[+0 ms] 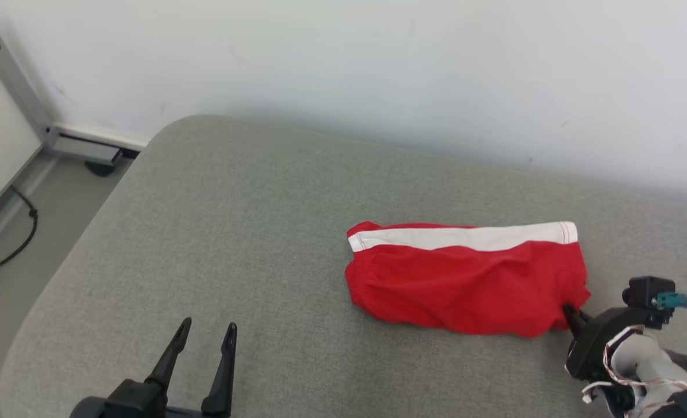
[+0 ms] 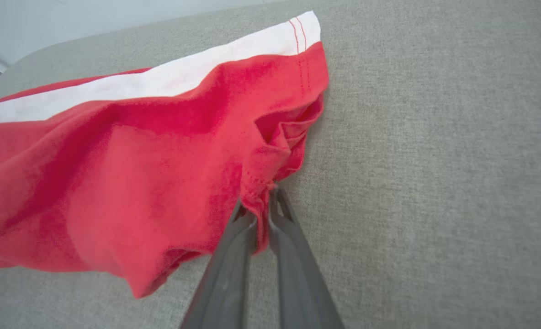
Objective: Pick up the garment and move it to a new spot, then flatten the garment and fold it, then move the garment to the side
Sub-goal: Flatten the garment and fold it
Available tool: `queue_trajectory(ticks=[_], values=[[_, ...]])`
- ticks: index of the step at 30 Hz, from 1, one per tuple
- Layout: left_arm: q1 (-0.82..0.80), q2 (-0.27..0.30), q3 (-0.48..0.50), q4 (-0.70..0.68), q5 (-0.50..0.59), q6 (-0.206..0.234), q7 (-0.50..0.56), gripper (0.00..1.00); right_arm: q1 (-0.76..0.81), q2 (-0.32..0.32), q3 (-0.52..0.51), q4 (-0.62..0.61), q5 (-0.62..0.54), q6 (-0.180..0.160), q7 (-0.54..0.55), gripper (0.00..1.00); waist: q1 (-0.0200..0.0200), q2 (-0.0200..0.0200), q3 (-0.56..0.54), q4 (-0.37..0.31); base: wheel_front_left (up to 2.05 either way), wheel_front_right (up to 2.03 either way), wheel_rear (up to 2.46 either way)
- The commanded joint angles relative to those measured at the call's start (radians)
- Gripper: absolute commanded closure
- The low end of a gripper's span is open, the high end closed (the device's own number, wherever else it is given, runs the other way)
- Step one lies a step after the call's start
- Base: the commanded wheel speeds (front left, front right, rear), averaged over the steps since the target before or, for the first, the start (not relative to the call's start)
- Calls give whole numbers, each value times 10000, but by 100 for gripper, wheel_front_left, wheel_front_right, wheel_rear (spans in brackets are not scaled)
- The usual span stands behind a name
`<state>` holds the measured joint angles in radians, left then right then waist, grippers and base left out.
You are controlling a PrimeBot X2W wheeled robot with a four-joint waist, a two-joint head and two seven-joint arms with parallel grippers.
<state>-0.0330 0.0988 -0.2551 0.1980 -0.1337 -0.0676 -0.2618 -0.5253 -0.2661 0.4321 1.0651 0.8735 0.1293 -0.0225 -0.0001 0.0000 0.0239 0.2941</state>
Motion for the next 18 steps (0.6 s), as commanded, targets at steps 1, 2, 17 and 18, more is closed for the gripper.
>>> queue_trajectory(ticks=[1,2,17,18], values=[[188,64,34,53,61,17,-44,0,315,-68,64,-179,263,22,-130,100,1,0,-423,-396,0,0,0],[224,72,47,63,61,35,-44,0,444,-58,171,-324,339,22,-137,100,1,0,-472,-467,0,0,0],[398,42,-9,133,78,-21,-44,0,1617,-113,1323,-1545,1471,22,-578,100,1,0,-756,-1128,0,0,0],[407,43,-9,132,84,-20,-44,0,1655,-122,1385,-1562,1507,22,-605,100,1,0,-754,-1147,0,0,0]])
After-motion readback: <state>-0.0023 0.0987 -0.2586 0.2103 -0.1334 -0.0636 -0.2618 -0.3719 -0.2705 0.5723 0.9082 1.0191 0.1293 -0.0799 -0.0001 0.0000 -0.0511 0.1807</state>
